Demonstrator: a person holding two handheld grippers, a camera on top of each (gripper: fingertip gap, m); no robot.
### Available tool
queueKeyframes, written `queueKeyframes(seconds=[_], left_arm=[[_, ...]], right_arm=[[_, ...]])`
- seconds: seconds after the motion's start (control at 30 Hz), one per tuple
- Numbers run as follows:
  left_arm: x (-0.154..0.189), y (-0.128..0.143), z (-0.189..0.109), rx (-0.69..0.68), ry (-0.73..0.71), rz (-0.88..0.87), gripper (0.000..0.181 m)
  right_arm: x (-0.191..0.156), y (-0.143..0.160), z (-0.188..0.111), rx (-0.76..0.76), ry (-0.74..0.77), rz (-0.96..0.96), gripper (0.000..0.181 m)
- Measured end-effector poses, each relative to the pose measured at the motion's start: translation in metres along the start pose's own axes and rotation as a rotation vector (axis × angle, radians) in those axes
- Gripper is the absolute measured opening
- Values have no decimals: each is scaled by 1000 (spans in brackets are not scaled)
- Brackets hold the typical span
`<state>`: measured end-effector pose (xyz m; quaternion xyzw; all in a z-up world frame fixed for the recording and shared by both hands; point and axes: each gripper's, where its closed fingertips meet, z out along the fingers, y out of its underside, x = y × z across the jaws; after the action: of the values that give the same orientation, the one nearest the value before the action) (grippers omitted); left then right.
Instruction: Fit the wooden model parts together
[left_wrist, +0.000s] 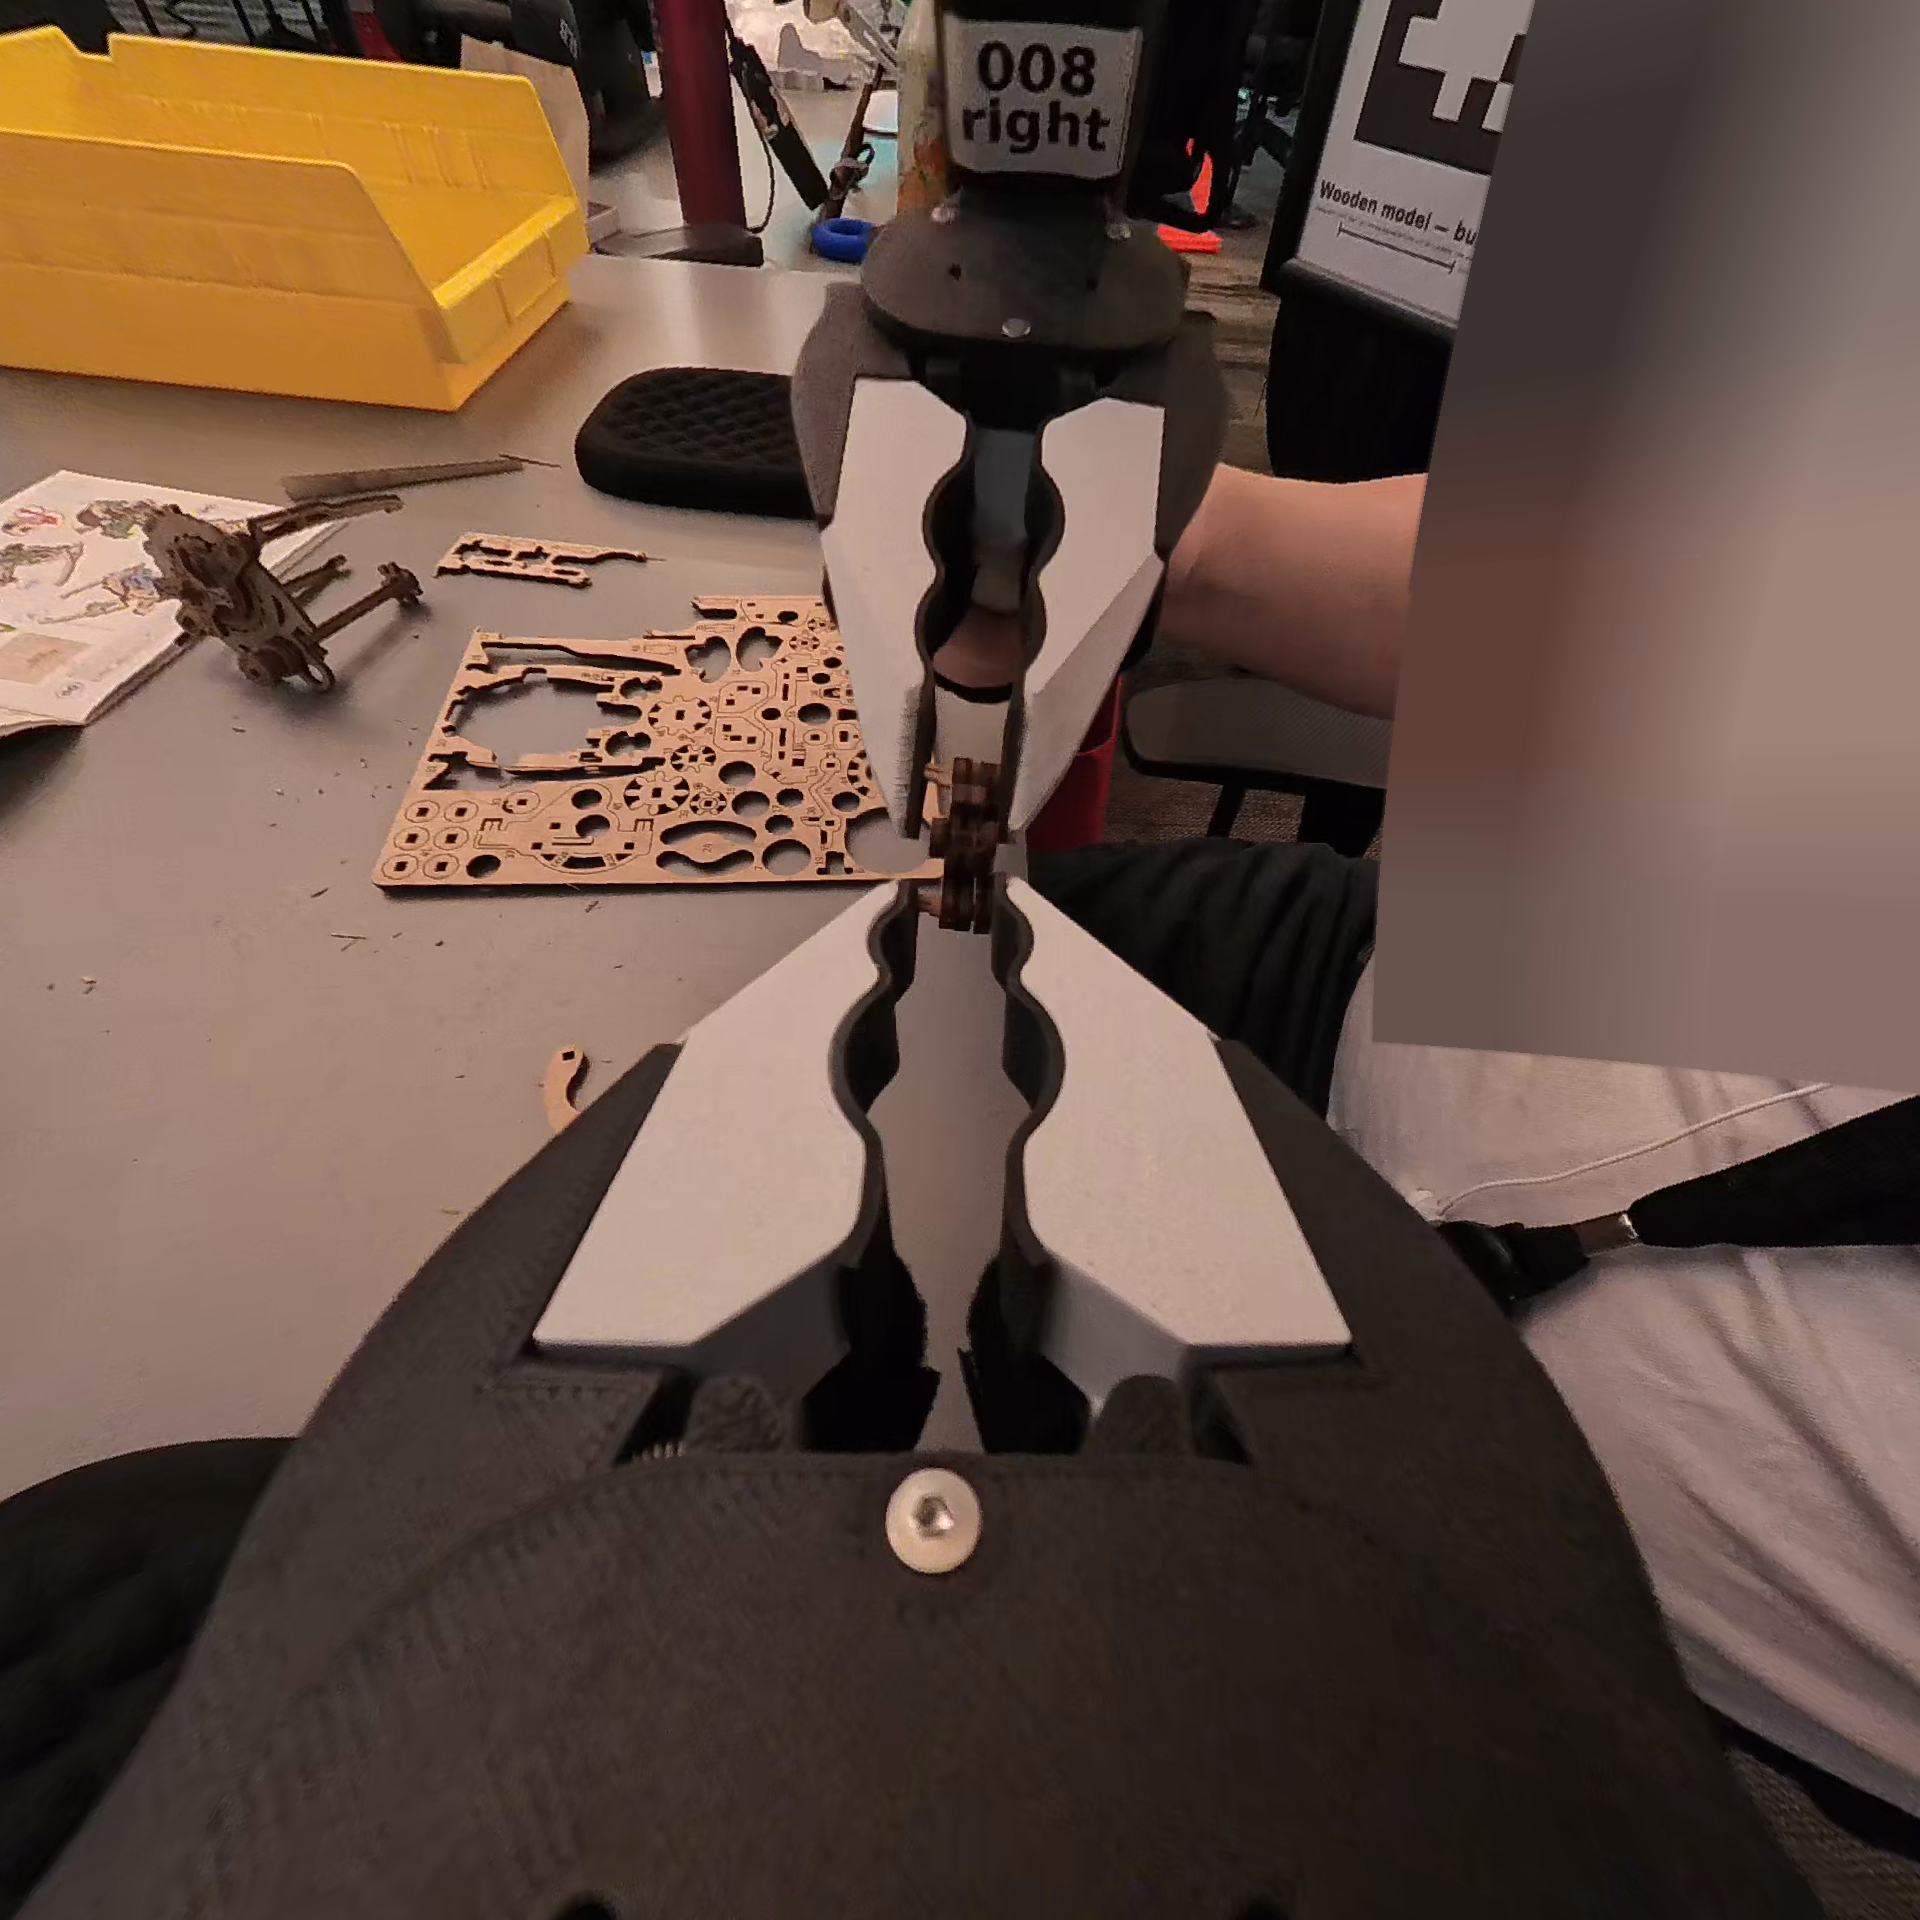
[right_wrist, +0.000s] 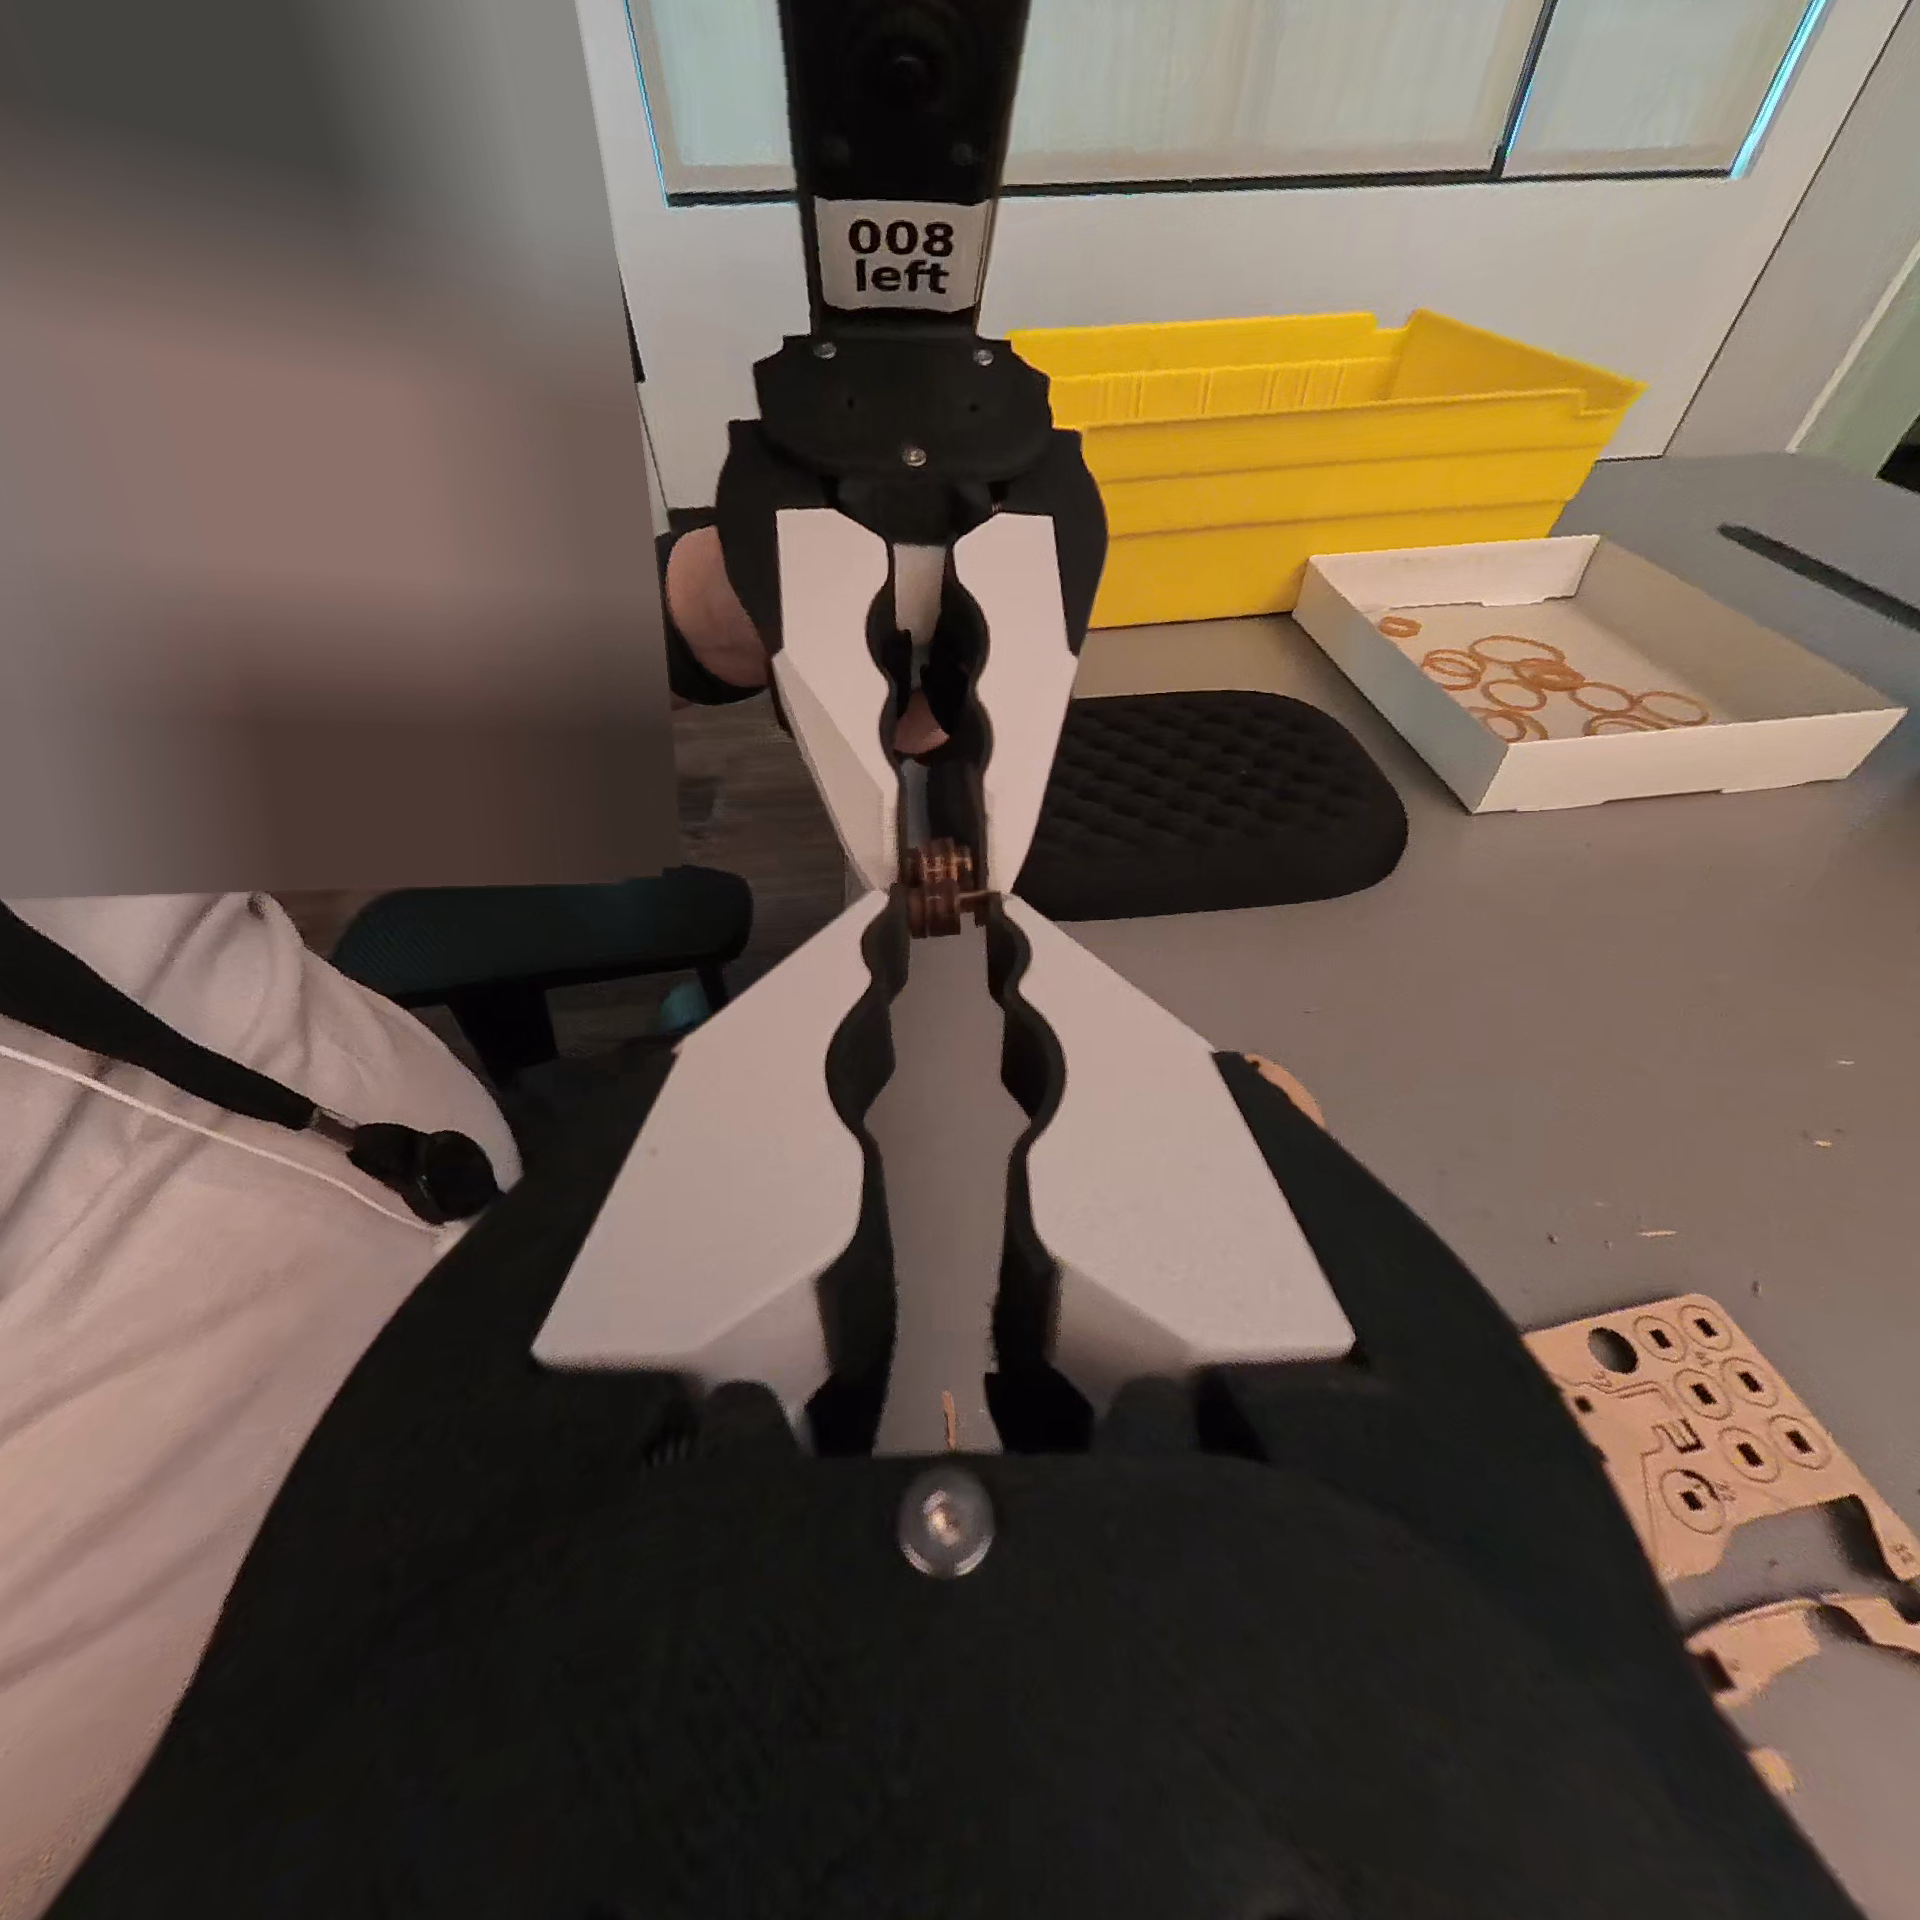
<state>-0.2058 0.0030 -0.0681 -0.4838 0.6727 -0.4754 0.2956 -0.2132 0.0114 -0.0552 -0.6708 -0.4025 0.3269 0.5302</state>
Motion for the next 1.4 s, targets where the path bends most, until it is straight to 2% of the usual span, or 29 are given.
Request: queueKeyframes(seconds=[0.8,0.93,1.1,1.4], left_arm=[[9,10,5,-54,30,24,12],[9,12,5,-59,26,27,12],[10,11,5,-85,-9,100,12],[10,11,6,-120,-34,166,12]], right_arm=[[-12,12,1,-58,15,-124,11],[-12,15,1,-42,-23,-38,13],[-12,13,0,-63,47,-182,13],[-14,12,-3,-65,42,-181,12]])
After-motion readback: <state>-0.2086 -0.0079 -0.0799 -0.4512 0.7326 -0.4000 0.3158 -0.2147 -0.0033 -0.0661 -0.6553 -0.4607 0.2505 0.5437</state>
